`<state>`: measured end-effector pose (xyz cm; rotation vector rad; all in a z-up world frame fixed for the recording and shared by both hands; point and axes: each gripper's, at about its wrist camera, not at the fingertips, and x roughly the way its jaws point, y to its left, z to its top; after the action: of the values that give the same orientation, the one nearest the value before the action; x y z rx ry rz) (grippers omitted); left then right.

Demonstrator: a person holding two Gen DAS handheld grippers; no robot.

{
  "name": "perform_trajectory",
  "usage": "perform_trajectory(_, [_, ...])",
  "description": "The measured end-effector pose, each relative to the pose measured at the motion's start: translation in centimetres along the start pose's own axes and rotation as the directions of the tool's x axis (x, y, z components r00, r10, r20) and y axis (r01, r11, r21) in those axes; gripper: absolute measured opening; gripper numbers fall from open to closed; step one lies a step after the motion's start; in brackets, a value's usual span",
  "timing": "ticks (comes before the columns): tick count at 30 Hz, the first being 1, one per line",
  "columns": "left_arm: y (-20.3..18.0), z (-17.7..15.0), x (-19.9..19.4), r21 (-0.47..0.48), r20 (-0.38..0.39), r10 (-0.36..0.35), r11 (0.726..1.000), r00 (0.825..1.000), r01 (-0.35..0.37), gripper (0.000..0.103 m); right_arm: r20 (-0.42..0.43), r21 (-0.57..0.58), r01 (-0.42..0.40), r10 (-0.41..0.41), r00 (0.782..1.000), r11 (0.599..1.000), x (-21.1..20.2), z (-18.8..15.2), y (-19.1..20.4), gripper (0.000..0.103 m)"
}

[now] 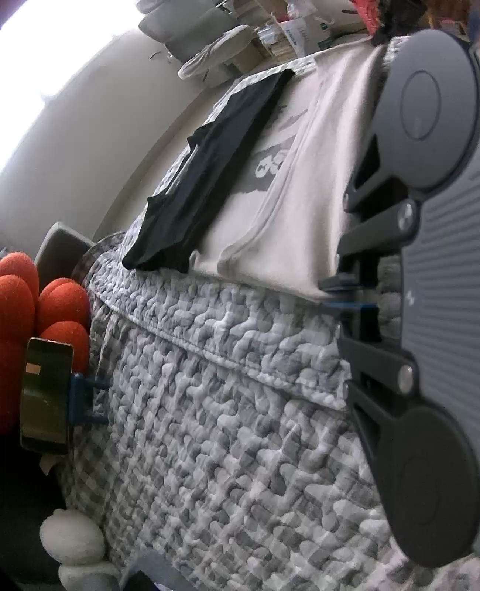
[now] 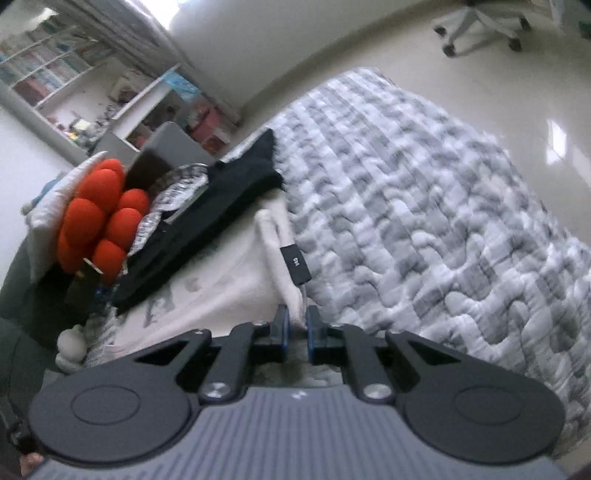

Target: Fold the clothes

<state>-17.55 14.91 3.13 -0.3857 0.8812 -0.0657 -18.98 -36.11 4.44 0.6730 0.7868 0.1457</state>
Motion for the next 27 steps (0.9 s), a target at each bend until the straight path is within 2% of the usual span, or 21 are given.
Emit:
perform_trajectory(2, [-0.4, 0.0, 0.3, 0.026, 0.0, 0.0, 1.0, 1.0, 0.0, 0.007, 0.002, -0.028, -0.007, 0.007, 1.0, 1.0, 0.0, 0.3, 0.4, 0.012])
perform_trajectory(5, [-0.4, 0.4, 1.3, 0.031, -0.021, 0.005, 0.999, 1.0, -0.004, 0.013, -0.028, -0.142, 0.087, -0.092, 0.995, 0.986, 1.9, 0.4, 1.3, 0.021])
perform_trajectory(6, [-0.3, 0.6, 1.2, 0.038, -0.017, 0.001, 0.999, 1.0, -0.001, 0.017, -0.026, -0.194, 0.121, -0.129, 0.991, 0.974, 2.4, 0.6, 1.7, 0.024])
perform_trajectory(7, [-0.3, 0.9, 1.0, 0.046, -0.002, 0.003, 0.999, 1.0, -0.003, 0.033, -0.016, -0.242, 0.141, -0.149, 0.989, 0.96, 2.7, 0.8, 2.3, 0.038])
perform_trajectory(8, [-0.2, 1.3, 0.6, 0.057, 0.02, 0.01, 0.998, 1.0, -0.011, 0.048, 0.0, -0.282, 0.153, -0.16, 0.987, 0.947, 2.6, 0.9, 2.7, 0.047])
perform_trajectory(10, [-0.1, 2.0, 0.1, 0.075, 0.057, 0.008, 0.997, 0.998, -0.013, 0.055, 0.037, -0.347, 0.146, -0.142, 0.989, 0.926, 2.1, 1.5, 3.3, 0.05])
perform_trajectory(13, [-0.5, 3.6, 0.3, 0.107, 0.087, -0.04, 0.994, 0.995, 0.03, 0.061, 0.057, -0.427, 0.108, -0.092, 0.994, 0.898, 2.7, 2.7, 4.5, 0.05])
perform_trajectory(15, [-1.3, 4.3, 1.3, 0.149, 0.093, -0.044, 0.988, 0.995, 0.03, 0.061, 0.057, -0.479, 0.095, -0.078, 0.995, 0.873, 3.8, 3.5, 5.2, 0.05])
perform_trajectory(17, [-2.2, 4.4, 2.4, 0.209, 0.091, -0.039, 0.978, 0.995, 0.019, 0.056, 0.042, -0.503, 0.08, -0.069, 0.997, 0.86, 5.4, 4.0, 5.8, 0.05])
perform_trajectory(18, [-2.7, 4.5, 3.0, 0.239, 0.09, -0.036, 0.971, 0.995, 0.014, 0.054, 0.033, -0.515, 0.072, -0.064, 0.997, 0.854, 6.3, 4.2, 6.1, 0.05])
perform_trajectory(19, [-3.2, 4.5, 3.5, 0.268, 0.09, -0.033, 0.963, 0.995, 0.008, 0.045, 0.028, -0.527, 0.072, -0.067, 0.997, 0.847, 7.1, 4.3, 6.3, 0.048])
perform_trajectory(21, [-4.0, 4.5, 4.5, 0.318, 0.084, -0.025, 0.948, 0.996, -0.003, 0.033, 0.021, -0.551, 0.08, -0.082, 0.996, 0.831, 8.6, 4.2, 6.5, 0.031])
perform_trajectory(23, [-4.3, 4.2, 5.0, 0.343, 0.079, -0.009, 0.939, 0.997, -0.019, 0.012, 0.036, -0.557, 0.11, -0.108, 0.993, 0.823, 9.1, 3.9, 6.4, 0.009])
perform_trajectory(27, [-4.7, 3.8, 4.3, 0.381, 0.126, 0.009, 0.923, 0.992, -0.057, 0.008, 0.083, -0.561, 0.153, -0.129, 0.988, 0.813, 8.6, 3.2, 6.1, 0.006])
